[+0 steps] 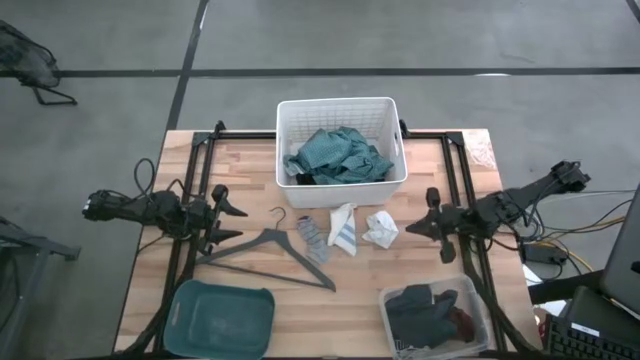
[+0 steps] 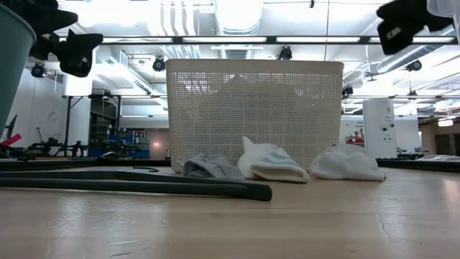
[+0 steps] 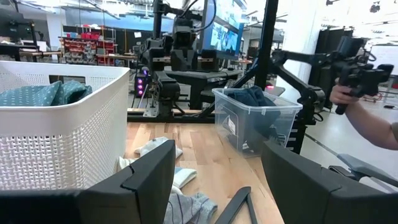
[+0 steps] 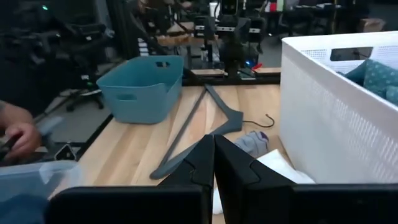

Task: Pick & Place Cloths
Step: Put the gray sock into the blue bin

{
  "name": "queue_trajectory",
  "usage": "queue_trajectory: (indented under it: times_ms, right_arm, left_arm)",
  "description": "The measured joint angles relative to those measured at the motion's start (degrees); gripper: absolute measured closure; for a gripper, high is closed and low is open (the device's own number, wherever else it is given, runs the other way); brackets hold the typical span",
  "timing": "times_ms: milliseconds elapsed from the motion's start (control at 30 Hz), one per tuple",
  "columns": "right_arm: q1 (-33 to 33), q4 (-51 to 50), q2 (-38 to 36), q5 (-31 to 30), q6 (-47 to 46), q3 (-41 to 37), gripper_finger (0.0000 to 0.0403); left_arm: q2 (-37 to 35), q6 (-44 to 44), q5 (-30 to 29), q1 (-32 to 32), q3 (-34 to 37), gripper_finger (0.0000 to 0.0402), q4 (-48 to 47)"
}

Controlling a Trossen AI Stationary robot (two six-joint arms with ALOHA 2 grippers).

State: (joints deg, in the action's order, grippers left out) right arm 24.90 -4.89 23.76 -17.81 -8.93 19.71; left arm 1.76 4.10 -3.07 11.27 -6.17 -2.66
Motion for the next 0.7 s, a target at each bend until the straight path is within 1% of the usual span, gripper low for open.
queue_trajectory:
  times_ms: [67, 267, 433, 467, 633, 700]
  right_arm:
    - [0.0, -0.1, -3.4, 1.2, 0.0, -2.2, 0.0394]
    - [0.0, 1.0, -13.1, 1.4, -0.1, -9.1, 0.0394]
    - [0.0, 0.8, -19.4, 1.2, 0.4, -12.9, 0.0394]
    - [0.0, 0.8, -20.4, 0.6, 0.4, -13.4, 0.0394]
    - [-0.1, 0.8, -23.4, -6.0, -0.8, -14.5, 0.0394]
    - [-0.1, 0.7, -23.7, -6.6, -0.9, -14.7, 0.0394]
  left_arm:
    - [0.0, 0.0, 0.0, 0.0, 0.0, 0.0158, 0.0]
    - [0.0, 0.0, 0.0, 0.0, 0.0, 0.0158, 0.0]
    - [0.0, 0.0, 0.0, 0.0, 0.0, 0.0158, 0.0]
    - [0.0, 0.0, 0.0, 0.0, 0.0, 0.0158, 0.0]
    - [0.0, 0.0, 0.0, 0.0, 0.0, 0.0158, 0.0]
    - [0.0, 0.0, 0.0, 0.0, 0.0, 0.0158, 0.0]
